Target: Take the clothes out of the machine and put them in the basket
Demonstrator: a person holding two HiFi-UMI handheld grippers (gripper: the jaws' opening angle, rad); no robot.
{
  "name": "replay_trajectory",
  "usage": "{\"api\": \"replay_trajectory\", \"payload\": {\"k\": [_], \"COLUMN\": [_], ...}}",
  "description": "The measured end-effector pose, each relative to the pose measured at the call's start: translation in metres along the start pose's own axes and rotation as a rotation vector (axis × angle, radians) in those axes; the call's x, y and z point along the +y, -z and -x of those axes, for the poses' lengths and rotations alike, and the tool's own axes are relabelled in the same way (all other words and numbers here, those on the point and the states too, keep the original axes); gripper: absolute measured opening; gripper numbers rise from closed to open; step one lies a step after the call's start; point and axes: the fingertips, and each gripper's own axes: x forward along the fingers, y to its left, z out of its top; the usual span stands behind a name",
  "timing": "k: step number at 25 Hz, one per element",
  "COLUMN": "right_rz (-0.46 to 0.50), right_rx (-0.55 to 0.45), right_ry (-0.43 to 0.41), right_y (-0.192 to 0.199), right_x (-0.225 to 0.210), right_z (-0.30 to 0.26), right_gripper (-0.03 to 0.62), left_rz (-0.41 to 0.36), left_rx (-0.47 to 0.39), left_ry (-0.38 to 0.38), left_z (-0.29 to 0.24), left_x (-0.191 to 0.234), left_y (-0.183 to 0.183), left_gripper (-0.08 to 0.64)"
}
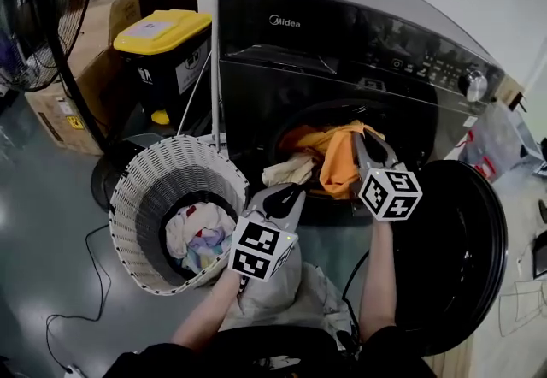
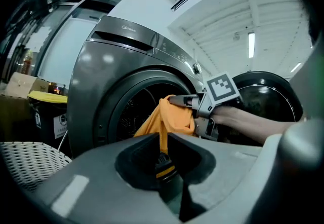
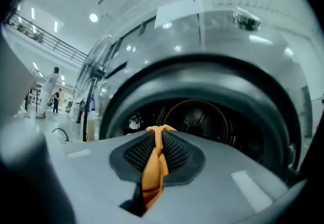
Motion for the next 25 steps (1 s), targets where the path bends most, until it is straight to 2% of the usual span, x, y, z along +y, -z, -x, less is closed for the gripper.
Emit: {"api": "replay_trajectory", "payload": {"k": [3, 7, 12, 13, 15, 16, 19, 22, 23, 24, 25], "right_rz": [0.013, -0.038, -0.033, -0.024, -0.013, -0.009, 0.0, -0.015, -0.019, -0.025, -0.039], "right_rx": [-0.042, -0.125, -0.208, -0.222, -0.253, -0.269, -0.298, -0.311, -0.315, -0.321, -0.328], "right_ry": [-0.026, -0.066, -0.122, -0.134, -0.16, -0.174, -0.218, -0.261, -0.268, -0.274, -0.283], "right_y": [-0.025, -0.063, -0.117, -0.126, -0.144, -0.153, -0.172, -0.18, -0.18, -0.18, -0.181], "right_x": [0.016, 0.032, 0.053, 0.058, 0.067, 0.072, 0.083, 0.095, 0.097, 0.099, 0.099], "right_z": [0.015, 0.033, 0.056, 0.061, 0.07, 0.074, 0.087, 0.097, 0.1, 0.102, 0.104], "right_gripper": [0.057, 0.057, 0.057, 0.057, 0.057, 0.057, 0.057, 0.057, 0.057, 0.057, 0.057], "left_rz": [-0.006, -0.024, -0.099, -0.121, -0.174, -0.205, -0.247, -0.179, -0.152, -0.129, -0.105], "left_rx": [-0.01, -0.015, -0.028, -0.025, -0.001, 0.016, 0.048, -0.012, -0.033, -0.053, -0.076], "left_ry": [-0.007, -0.014, -0.033, -0.021, 0.021, 0.038, 0.034, -0.029, -0.045, -0.057, -0.066], "left_z": [0.006, 0.009, -0.007, -0.014, -0.029, -0.038, -0.065, -0.082, -0.084, -0.085, -0.085], "left_x": [0.0, 0.003, 0.009, 0.009, 0.004, 0.001, -0.004, -0.001, 0.001, 0.003, 0.007], "left_y": [-0.003, -0.01, -0.024, -0.027, -0.027, -0.026, -0.021, -0.035, -0.042, -0.05, -0.059], "left_gripper": [0.043, 0.05, 0.162, 0.2, 0.324, 0.354, 0.391, 0.384, 0.34, 0.257, 0.138]}}
